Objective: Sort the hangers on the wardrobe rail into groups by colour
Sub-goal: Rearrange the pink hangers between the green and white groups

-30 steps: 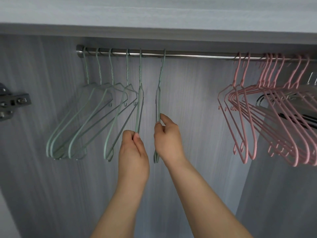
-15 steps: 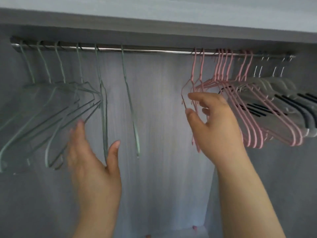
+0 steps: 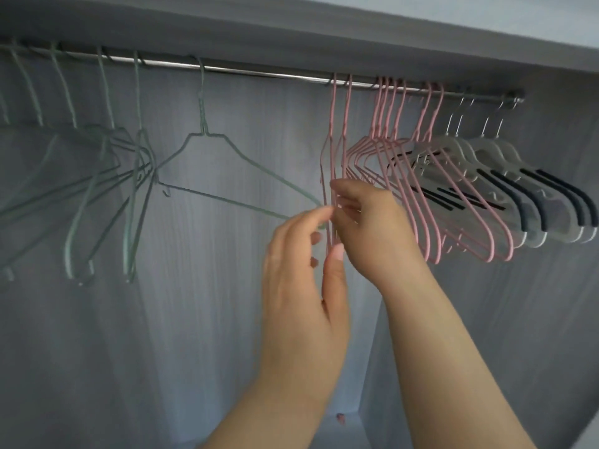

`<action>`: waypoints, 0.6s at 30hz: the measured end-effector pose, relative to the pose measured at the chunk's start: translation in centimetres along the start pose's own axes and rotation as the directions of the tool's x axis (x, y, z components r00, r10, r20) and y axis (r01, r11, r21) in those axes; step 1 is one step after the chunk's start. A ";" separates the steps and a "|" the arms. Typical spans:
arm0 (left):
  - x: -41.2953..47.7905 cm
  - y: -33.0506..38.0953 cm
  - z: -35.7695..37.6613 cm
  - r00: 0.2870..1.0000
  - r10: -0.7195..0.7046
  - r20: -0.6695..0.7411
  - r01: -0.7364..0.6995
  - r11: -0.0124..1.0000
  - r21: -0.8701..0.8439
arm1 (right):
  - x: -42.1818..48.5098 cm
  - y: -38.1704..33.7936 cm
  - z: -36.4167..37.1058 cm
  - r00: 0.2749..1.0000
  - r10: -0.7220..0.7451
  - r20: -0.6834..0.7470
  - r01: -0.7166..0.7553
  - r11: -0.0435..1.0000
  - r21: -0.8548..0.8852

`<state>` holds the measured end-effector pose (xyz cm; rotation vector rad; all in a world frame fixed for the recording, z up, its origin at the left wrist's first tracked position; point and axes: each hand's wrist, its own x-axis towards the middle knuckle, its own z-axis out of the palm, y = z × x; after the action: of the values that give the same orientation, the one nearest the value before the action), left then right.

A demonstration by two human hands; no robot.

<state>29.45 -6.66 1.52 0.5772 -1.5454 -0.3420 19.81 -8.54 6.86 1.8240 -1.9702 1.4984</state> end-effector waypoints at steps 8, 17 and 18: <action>2.3 -4.1 1.8 0.994 -0.111 0.009 0.106 0.969 0.223 | 0.7 -0.1 1.5 0.974 -0.172 0.148 0.210 0.929 -0.306; 5.4 -3.8 4.6 0.968 -0.206 0.141 0.167 0.954 0.248 | 3.2 1.4 0.8 0.988 0.012 0.151 0.022 0.975 -0.222; 5.2 -4.2 4.8 0.980 -0.174 0.098 0.138 0.944 0.300 | 3.2 1.6 0.7 0.988 0.011 0.155 0.022 0.977 -0.211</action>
<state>25.46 -13.64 3.26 0.9289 -1.6872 -0.2748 17.98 -11.66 7.53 1.9028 -2.0969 1.1227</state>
